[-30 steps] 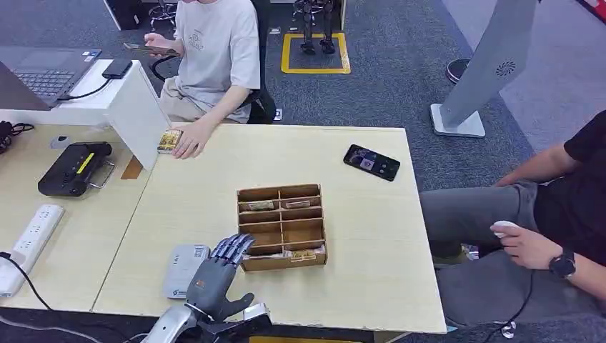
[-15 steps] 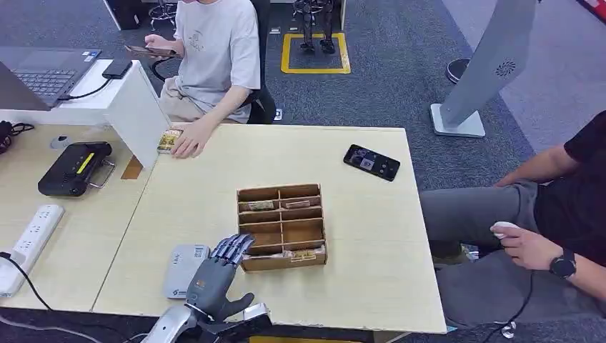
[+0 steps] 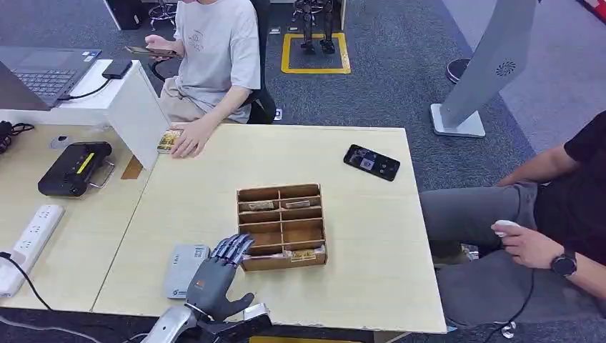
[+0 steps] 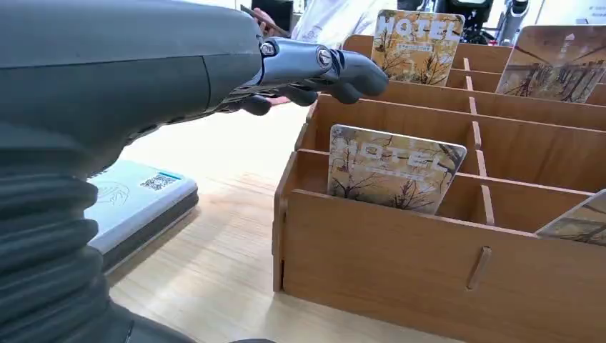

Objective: Pass the card to the sensor for recognition and then transmit it.

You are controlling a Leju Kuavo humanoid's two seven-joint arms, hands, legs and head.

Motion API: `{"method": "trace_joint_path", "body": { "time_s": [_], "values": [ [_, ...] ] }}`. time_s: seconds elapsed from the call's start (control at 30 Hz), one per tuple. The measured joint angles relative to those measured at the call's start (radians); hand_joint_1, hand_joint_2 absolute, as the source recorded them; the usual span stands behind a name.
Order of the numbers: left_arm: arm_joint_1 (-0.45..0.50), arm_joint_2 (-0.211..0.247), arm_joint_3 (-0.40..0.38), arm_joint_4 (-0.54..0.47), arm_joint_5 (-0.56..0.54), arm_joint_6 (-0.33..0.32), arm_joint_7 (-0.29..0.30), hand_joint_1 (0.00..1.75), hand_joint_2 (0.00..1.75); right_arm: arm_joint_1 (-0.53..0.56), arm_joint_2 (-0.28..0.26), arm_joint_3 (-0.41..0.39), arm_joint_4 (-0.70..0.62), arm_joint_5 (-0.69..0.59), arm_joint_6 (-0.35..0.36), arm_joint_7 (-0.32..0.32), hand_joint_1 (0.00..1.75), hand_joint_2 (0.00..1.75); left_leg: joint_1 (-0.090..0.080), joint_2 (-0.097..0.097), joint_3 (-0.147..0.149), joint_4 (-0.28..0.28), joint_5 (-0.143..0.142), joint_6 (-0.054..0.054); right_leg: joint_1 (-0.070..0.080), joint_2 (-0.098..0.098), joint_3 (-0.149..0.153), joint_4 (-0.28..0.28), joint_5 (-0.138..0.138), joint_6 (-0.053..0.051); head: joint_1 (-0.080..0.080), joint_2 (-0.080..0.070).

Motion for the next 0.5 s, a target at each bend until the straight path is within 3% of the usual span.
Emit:
{"method": "trace_joint_path", "body": {
  "time_s": [0.5],
  "values": [
    [0.000, 0.000, 0.000, 0.000, 0.000, 0.000, 0.000, 0.00, 1.75, 0.000, 0.000, 0.000, 0.000, 0.000, 0.000, 0.000, 0.00, 0.00, 0.000, 0.000, 0.000, 0.000, 0.000, 0.000, 0.000, 0.000, 0.000, 0.000, 0.000, 0.000, 0.000, 0.000]
  ]
}}
